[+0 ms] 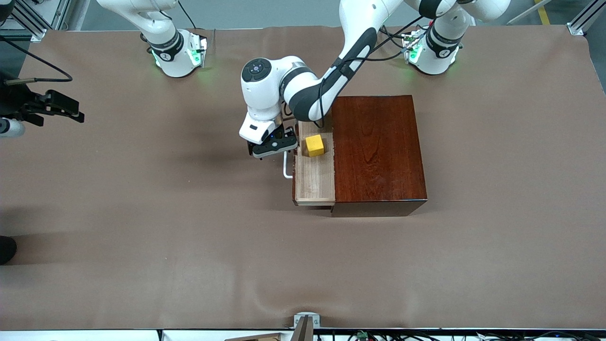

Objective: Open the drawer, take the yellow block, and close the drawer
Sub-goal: 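Pull the drawer handle outward with the left gripper to open it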

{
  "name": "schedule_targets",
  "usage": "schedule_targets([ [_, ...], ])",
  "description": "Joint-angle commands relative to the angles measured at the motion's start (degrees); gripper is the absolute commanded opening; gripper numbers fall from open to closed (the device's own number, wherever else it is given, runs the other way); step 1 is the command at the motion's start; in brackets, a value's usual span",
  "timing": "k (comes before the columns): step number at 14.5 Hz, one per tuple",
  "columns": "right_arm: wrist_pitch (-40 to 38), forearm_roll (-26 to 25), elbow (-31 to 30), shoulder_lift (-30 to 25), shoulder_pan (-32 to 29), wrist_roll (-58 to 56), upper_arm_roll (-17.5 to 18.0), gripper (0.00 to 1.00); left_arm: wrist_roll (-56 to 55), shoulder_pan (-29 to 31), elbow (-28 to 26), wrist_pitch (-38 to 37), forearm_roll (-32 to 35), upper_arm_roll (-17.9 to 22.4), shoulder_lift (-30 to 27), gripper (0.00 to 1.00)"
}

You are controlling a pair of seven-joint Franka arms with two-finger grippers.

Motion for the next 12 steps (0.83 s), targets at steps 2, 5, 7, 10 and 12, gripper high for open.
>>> schedule_targets([
  [2, -0.3, -0.8, -1.2, -1.2, -1.4, 0.1, 1.1, 1.00, -2.6, -0.4, 2.8, 7.5, -0.8, -1.5, 3.6, 1.00],
  [5, -0.1, -0.8, -0.2, -1.0, -1.3, 0.2, 1.2, 1.00, -2.3, 0.1, 2.5, 5.7, -0.8, -1.4, 2.5, 1.00],
  [7, -0.1, -0.8, 1.1, -0.4, -1.3, 0.2, 1.2, 1.00, -2.1, 0.2, 2.6, 4.5, -0.8, -1.4, 1.5, 1.00],
  [10, -0.4, -1.1, 3.3, 1.1, -1.3, -0.2, 1.2, 1.00, -2.0, 0.2, 2.5, 3.1, -0.7, -1.1, 0.0, 1.00],
  [12, -0.3, -1.2, 3.4, 1.2, -1.4, -0.2, 1.2, 1.00, -1.8, 0.6, 2.4, 0.0, -0.4, -1.0, -0.6, 1.00],
])
